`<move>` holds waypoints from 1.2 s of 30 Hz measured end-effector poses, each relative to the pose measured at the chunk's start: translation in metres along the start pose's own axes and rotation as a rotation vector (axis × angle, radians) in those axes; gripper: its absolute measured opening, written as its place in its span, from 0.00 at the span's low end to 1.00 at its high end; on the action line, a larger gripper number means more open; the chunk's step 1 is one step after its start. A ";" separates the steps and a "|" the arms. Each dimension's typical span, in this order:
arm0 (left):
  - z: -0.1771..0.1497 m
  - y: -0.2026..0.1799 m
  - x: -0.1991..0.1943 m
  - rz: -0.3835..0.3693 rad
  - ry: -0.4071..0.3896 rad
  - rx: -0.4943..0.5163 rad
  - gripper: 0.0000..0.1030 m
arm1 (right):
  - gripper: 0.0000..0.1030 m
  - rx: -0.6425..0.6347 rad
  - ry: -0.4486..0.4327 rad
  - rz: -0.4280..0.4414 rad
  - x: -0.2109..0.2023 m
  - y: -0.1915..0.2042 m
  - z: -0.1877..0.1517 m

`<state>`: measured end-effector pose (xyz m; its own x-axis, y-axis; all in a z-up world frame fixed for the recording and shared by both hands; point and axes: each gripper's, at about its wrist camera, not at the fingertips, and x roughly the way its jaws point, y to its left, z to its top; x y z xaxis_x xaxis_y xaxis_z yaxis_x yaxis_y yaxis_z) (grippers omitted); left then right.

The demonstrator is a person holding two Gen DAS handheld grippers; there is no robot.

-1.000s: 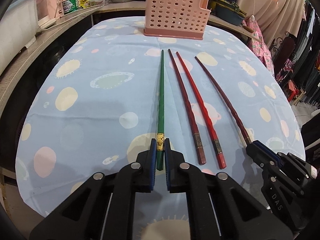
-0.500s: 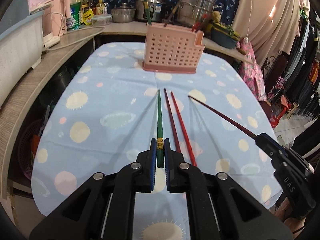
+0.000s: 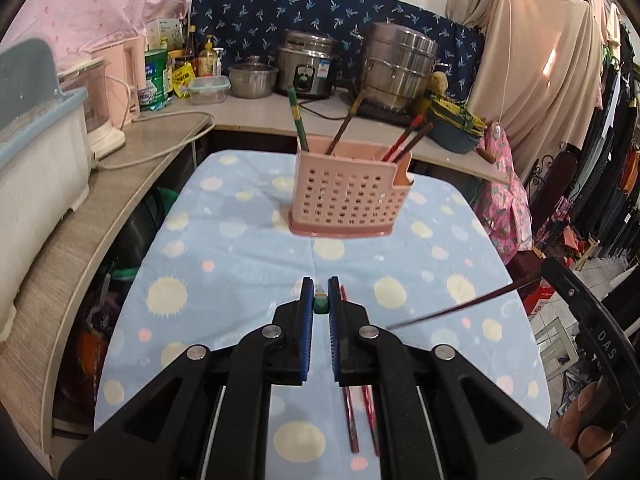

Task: Organize utensils
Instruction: 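Lift both chopsticks and carry both tools over the pink basket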

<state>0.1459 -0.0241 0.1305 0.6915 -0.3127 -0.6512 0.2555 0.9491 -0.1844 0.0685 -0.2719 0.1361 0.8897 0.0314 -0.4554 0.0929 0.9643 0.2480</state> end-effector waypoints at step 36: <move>0.221 -0.012 0.012 -0.007 -0.371 -0.048 0.07 | 0.07 0.147 -0.263 0.145 0.088 0.005 0.193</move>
<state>0.3004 -0.0482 0.2880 0.8900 -0.3034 -0.3403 0.2351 0.9450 -0.2276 0.2340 -0.3154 0.2623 0.9816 0.0783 -0.1743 0.0028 0.9060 0.4232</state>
